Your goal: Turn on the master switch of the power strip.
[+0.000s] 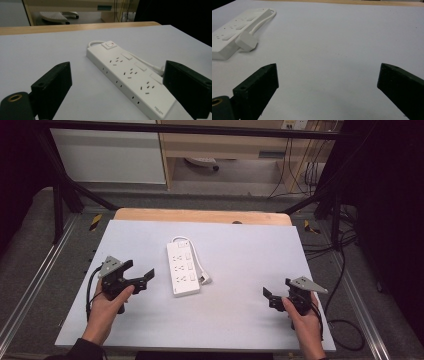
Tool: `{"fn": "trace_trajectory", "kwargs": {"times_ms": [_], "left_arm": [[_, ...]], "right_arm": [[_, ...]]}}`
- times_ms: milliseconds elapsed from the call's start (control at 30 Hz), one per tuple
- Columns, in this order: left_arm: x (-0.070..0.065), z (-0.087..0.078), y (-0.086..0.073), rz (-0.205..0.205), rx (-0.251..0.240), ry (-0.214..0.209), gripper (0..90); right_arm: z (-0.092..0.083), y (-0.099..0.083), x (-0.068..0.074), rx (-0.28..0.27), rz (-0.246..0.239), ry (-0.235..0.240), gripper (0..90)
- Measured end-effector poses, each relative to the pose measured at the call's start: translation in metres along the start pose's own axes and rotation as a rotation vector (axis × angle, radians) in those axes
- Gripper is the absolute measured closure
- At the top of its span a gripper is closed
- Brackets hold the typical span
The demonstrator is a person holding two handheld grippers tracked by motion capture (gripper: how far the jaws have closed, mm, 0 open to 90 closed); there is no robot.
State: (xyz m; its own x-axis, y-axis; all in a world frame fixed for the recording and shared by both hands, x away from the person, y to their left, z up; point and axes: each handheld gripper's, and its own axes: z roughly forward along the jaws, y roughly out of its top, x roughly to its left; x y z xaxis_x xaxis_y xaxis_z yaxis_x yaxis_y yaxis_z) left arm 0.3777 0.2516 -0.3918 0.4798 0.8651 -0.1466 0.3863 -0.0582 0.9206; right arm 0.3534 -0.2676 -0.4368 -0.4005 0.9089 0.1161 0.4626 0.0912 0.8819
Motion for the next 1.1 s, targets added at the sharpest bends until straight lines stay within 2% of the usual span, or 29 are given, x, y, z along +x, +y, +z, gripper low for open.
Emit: {"fn": "trace_trajectory", "kwargs": {"times_ms": [167,400,500,600,667,767,900,1033,1100], "left_arm": [[-0.005,0.019,0.012,-0.014,0.026,-0.012,8.9],[-0.014,0.041,0.029,0.02,0.032,-0.014,8.3],[-0.017,0.05,0.035,0.024,0.019,-0.022,8.3],[-0.02,0.06,0.04,0.031,0.008,-0.009,8.3],[-0.021,0.07,0.043,0.014,0.006,-0.008,8.5],[-0.022,0.081,0.044,0.029,0.019,-0.004,8.5],[-0.02,0.094,0.047,0.023,0.025,0.006,8.6],[-0.019,0.107,0.05,0.034,0.024,0.03,8.9],[-0.017,0.114,0.051,0.024,0.025,0.041,9.2]], "right_arm": [[-0.001,0.001,-0.001,-0.005,0.003,0.006,4.0],[0.0,0.001,0.002,0.004,-0.006,0.02,4.0],[0.001,0.0,0.003,0.006,-0.007,0.021,4.0],[0.002,-0.002,0.003,0.019,-0.004,0.016,3.9],[0.001,-0.001,0.004,0.016,-0.005,0.015,3.9],[0.0,0.0,0.005,0.009,-0.016,0.016,3.8],[0.002,-0.001,0.005,0.021,-0.016,0.026,3.6],[0.004,-0.001,0.006,0.026,-0.021,0.041,3.7],[0.004,-0.001,0.007,0.03,-0.03,0.04,3.7]]}}
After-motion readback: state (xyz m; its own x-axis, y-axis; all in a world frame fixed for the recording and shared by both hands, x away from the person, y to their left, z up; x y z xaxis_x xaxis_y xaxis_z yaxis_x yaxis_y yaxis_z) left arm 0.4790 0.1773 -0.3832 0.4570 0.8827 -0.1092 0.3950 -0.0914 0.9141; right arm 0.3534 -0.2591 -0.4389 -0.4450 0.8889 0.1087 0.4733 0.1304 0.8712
